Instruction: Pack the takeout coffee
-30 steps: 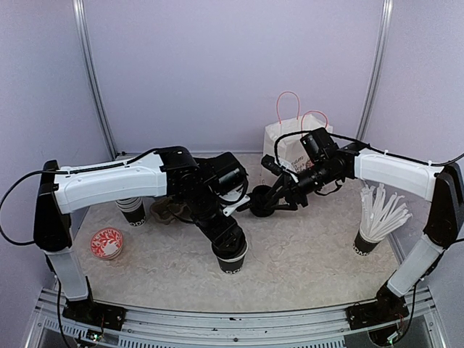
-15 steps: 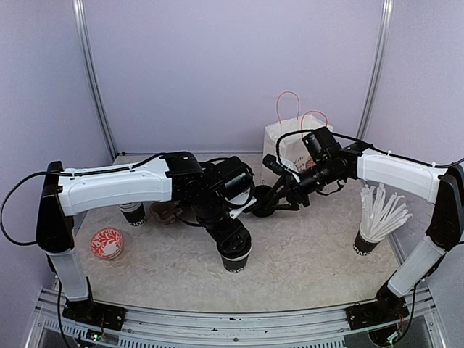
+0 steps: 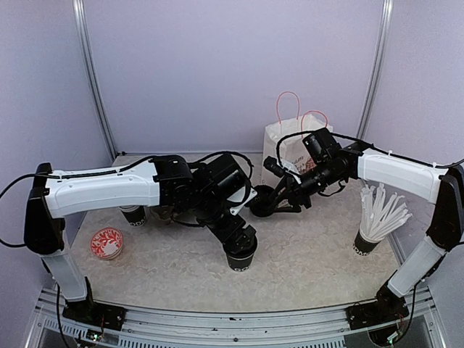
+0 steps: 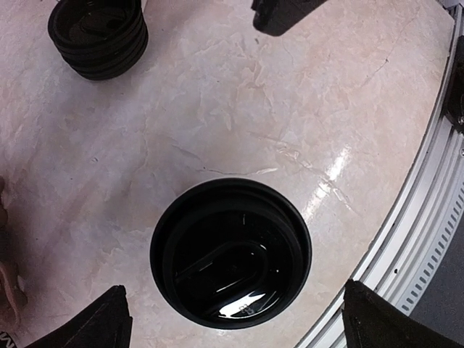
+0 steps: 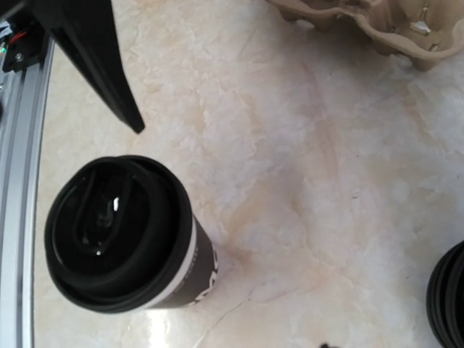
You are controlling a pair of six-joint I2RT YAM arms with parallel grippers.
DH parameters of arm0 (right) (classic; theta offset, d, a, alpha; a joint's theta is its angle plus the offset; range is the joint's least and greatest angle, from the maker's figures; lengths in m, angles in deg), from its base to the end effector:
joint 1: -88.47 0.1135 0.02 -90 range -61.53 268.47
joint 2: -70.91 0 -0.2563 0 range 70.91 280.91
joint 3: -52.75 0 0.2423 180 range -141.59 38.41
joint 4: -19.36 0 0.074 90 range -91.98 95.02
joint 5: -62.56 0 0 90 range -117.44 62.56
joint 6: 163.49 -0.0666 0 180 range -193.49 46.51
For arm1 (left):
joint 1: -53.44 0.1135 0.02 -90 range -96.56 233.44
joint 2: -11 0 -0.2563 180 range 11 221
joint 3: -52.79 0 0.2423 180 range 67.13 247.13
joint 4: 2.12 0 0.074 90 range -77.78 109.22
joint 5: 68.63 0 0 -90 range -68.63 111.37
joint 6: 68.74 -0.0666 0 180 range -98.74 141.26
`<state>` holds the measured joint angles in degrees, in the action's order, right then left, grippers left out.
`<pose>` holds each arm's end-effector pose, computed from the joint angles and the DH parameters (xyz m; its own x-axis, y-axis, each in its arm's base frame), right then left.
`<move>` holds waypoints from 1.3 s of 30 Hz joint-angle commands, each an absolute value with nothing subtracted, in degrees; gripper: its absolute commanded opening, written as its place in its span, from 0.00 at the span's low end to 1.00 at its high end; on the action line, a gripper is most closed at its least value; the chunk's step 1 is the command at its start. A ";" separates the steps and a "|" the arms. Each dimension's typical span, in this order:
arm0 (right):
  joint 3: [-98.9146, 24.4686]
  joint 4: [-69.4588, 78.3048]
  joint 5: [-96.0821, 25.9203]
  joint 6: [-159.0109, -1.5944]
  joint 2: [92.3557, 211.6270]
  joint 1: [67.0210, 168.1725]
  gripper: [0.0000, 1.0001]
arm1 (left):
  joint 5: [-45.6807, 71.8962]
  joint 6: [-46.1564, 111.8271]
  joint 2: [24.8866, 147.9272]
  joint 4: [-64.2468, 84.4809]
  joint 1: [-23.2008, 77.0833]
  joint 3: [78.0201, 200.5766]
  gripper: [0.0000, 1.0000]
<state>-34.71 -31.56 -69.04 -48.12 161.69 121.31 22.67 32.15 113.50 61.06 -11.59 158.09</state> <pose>0.2598 0.2203 0.2553 -0.3026 -0.5767 -0.7589 -0.9531 0.1890 0.2364 0.1647 -0.3502 0.2533 -0.5307 0.6922 -0.4891 0.8160 0.5733 -0.0740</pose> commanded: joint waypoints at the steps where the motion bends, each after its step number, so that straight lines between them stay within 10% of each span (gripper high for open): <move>1: -35.07 -31.91 -67.94 -49.73 160.98 121.60 0.50 | 29.29 33.56 112.58 59.89 -12.10 160.32 0.99; 20: -26.56 -28.34 -79.99 -65.84 162.42 122.93 0.48 | 19.43 60.08 97.64 31.41 -5.80 131.63 0.74; 39: -27.46 -26.45 -83.88 -68.48 170.30 126.13 0.47 | 14.79 61.16 103.97 33.04 -5.62 131.56 0.68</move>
